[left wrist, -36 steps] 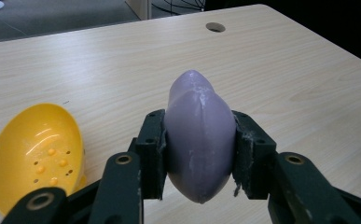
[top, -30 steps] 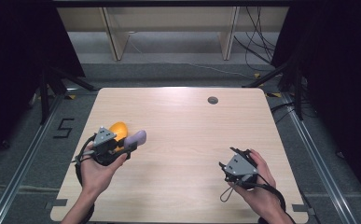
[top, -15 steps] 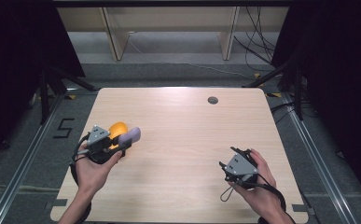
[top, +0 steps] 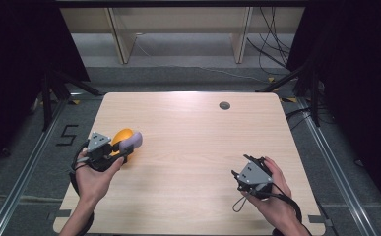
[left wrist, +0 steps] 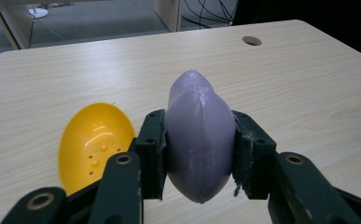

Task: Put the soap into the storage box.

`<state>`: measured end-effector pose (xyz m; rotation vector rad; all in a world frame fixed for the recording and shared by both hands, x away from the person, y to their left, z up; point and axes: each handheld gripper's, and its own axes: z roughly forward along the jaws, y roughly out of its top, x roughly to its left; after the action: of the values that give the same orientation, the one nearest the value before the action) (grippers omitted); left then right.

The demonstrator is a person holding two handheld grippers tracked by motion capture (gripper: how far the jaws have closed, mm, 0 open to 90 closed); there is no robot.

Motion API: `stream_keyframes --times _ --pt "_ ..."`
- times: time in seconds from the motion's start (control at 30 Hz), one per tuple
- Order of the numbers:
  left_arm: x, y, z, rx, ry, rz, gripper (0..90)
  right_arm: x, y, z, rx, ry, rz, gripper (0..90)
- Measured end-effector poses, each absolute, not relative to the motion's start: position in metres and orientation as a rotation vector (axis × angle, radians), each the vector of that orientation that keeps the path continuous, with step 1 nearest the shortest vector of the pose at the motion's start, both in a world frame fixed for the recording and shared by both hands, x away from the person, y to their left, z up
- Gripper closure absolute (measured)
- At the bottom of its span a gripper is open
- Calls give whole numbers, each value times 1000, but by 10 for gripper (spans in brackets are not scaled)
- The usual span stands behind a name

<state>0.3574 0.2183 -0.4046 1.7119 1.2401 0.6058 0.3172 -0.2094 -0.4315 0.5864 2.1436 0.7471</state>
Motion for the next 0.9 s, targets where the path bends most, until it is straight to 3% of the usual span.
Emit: stream_keyframes --times 0.9 --pt "364 238 -417 1677 1332 710 590 320 -214 -433 615 2151 743 389"
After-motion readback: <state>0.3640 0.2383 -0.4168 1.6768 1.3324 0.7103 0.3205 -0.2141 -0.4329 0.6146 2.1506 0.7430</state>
